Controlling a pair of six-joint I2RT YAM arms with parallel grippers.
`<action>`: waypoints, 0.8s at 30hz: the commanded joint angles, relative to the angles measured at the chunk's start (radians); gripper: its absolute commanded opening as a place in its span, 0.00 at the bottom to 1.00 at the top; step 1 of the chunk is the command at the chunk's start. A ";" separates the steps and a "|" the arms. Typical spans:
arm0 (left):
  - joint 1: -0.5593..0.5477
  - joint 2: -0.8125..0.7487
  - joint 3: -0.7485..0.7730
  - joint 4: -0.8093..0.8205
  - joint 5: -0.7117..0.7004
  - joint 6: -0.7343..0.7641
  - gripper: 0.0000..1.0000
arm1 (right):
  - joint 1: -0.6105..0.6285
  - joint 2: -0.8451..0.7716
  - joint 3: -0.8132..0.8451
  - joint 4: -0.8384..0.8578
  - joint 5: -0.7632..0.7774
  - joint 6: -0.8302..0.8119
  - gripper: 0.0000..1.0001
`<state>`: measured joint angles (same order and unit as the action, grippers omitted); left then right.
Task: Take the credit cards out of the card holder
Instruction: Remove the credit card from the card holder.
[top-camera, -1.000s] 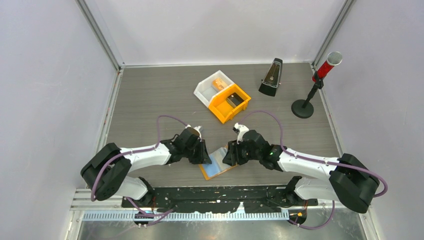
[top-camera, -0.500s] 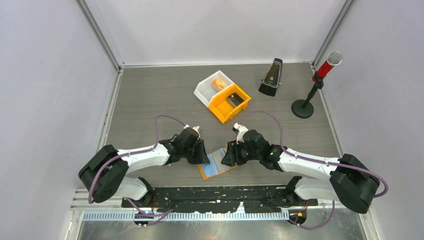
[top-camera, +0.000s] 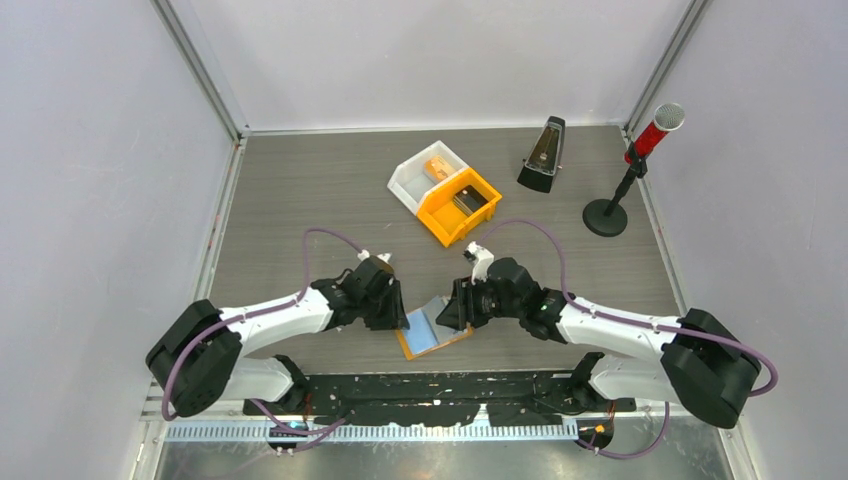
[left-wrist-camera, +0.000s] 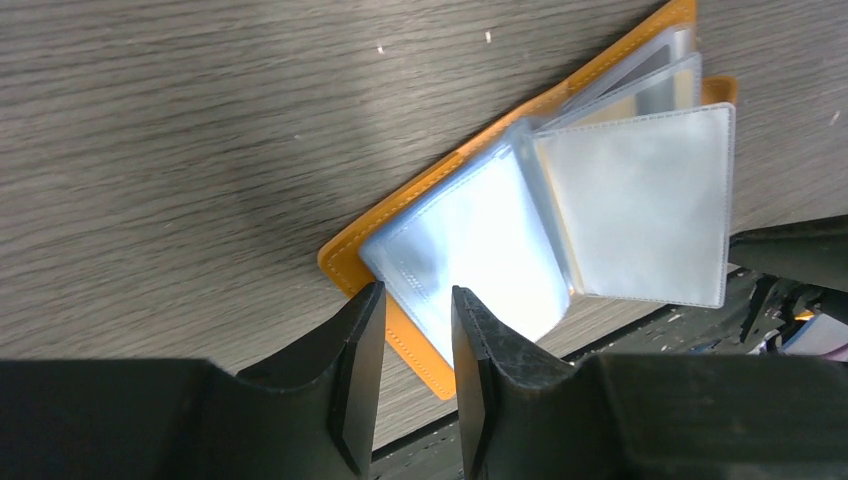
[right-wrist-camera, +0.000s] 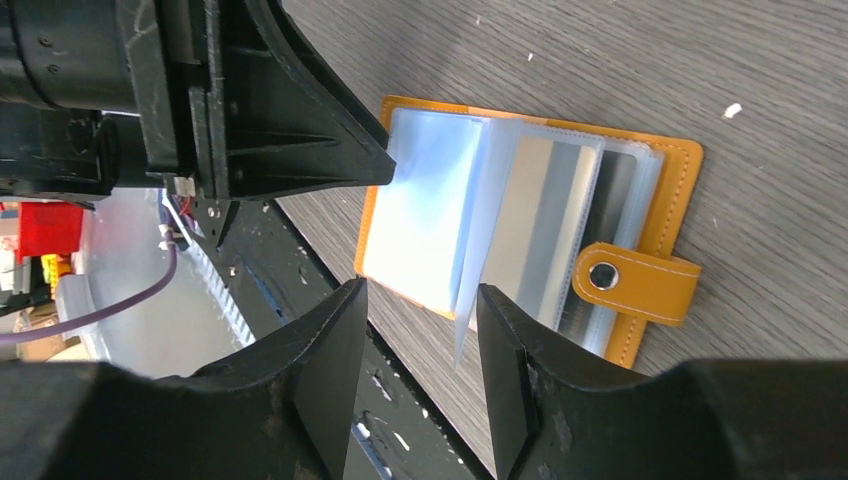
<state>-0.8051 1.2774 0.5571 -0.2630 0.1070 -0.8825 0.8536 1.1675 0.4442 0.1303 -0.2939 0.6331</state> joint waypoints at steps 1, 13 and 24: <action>-0.005 -0.019 0.012 -0.034 -0.036 0.002 0.33 | 0.004 0.021 -0.006 0.112 -0.048 0.039 0.51; -0.005 -0.191 0.091 -0.195 -0.099 0.041 0.33 | 0.070 0.193 0.068 0.202 -0.070 0.076 0.51; -0.005 -0.223 0.085 -0.140 -0.043 0.041 0.32 | 0.147 0.277 0.111 0.176 0.013 0.070 0.57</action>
<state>-0.8051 1.0622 0.6216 -0.4244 0.0494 -0.8566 0.9840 1.4322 0.5159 0.2768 -0.3218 0.7067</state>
